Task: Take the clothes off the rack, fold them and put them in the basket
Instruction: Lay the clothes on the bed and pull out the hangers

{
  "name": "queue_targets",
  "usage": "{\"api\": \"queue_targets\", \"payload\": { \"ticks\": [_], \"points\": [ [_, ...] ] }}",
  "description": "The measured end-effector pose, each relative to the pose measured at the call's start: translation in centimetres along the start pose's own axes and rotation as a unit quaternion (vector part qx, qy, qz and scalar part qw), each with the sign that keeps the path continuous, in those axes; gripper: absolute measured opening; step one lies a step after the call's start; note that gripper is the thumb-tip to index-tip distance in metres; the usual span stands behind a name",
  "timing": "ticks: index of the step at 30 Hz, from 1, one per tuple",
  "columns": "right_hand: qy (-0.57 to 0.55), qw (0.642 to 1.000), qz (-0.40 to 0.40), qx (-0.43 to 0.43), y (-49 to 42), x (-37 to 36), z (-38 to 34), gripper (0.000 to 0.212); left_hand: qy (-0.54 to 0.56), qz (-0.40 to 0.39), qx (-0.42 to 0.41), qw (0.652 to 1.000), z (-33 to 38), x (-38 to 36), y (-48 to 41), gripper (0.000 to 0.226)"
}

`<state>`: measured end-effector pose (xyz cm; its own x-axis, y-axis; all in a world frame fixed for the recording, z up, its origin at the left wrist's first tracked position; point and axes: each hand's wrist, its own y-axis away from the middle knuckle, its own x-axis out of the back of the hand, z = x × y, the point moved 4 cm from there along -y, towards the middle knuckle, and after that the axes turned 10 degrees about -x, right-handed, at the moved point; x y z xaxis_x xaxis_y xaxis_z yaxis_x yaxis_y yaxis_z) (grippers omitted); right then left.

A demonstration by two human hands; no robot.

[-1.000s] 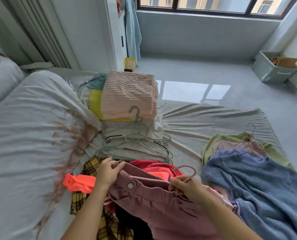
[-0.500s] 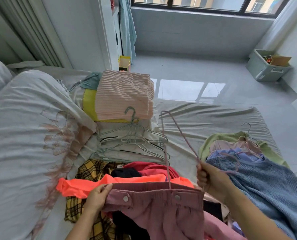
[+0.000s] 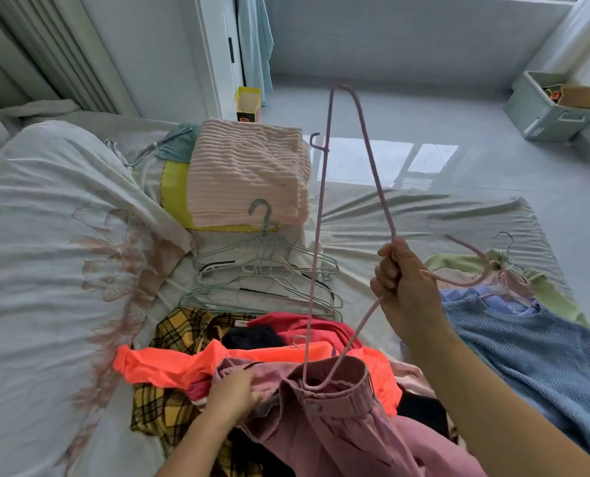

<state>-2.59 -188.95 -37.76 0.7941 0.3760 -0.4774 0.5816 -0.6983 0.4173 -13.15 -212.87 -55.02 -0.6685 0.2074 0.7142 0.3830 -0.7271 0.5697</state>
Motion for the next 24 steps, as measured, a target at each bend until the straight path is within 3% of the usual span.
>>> {"api": "queue_targets", "payload": {
  "ticks": [1, 3, 5, 7, 10, 12, 13, 15, 16, 18, 21, 24],
  "points": [
    [0.036, 0.999, 0.009, 0.009, -0.4, 0.1, 0.4, 0.041, 0.089, 0.077, -0.016, 0.993, 1.1, 0.6, 0.1, 0.022],
    [0.122, 0.992, 0.019, 0.031, -1.4, 0.3, 1.9, 0.039, 0.311, 0.181, -0.054, 0.932, 4.6, 2.8, 0.3, 0.015],
    [0.210, 0.977, -0.002, 0.036, -2.3, -0.4, 3.9, 0.038, 0.542, 0.170, -0.087, 0.818, 8.8, 5.2, -0.2, 0.026],
    [0.309, 0.949, -0.064, 0.011, -3.2, -2.4, 5.8, 0.032, 0.669, 0.149, -0.103, 0.720, 11.2, 7.3, -1.5, 0.038],
    [0.440, 0.876, -0.193, -0.030, -5.0, -6.6, 7.9, 0.010, 0.734, 0.215, -0.118, 0.633, 10.1, 11.1, -4.0, 0.024],
    [0.473, 0.843, -0.254, -0.025, -6.1, -8.7, 8.4, 0.029, 0.765, 0.254, -0.094, 0.584, 7.8, 13.3, -6.0, 0.028],
    [0.476, 0.843, -0.246, -0.033, -6.7, -8.8, 8.5, 0.044, 0.778, 0.265, -0.076, 0.564, 6.7, 14.2, -7.0, 0.029],
    [0.493, 0.856, -0.150, -0.041, -7.9, -7.1, 8.2, 0.067, 0.808, 0.283, -0.025, 0.516, 4.2, 15.8, -9.1, 0.031],
    [0.514, 0.852, -0.097, -0.038, -8.4, -5.3, 8.2, 0.067, 0.828, 0.291, 0.005, 0.479, 2.9, 16.1, -10.3, 0.033],
    [0.571, 0.817, -0.018, -0.077, -9.3, 0.0, 9.4, 0.059, 0.850, 0.316, 0.060, 0.417, 0.6, 16.2, -12.5, 0.034],
    [0.601, 0.773, 0.057, -0.193, -9.0, 8.5, 12.4, 0.050, 0.854, 0.338, 0.131, 0.374, -0.7, 14.3, -15.6, 0.036],
    [0.584, 0.781, 0.094, -0.199, -7.9, 13.6, 14.2, 0.044, 0.873, 0.347, 0.173, 0.296, -0.2, 11.2, -18.0, 0.035]
  ]
}}
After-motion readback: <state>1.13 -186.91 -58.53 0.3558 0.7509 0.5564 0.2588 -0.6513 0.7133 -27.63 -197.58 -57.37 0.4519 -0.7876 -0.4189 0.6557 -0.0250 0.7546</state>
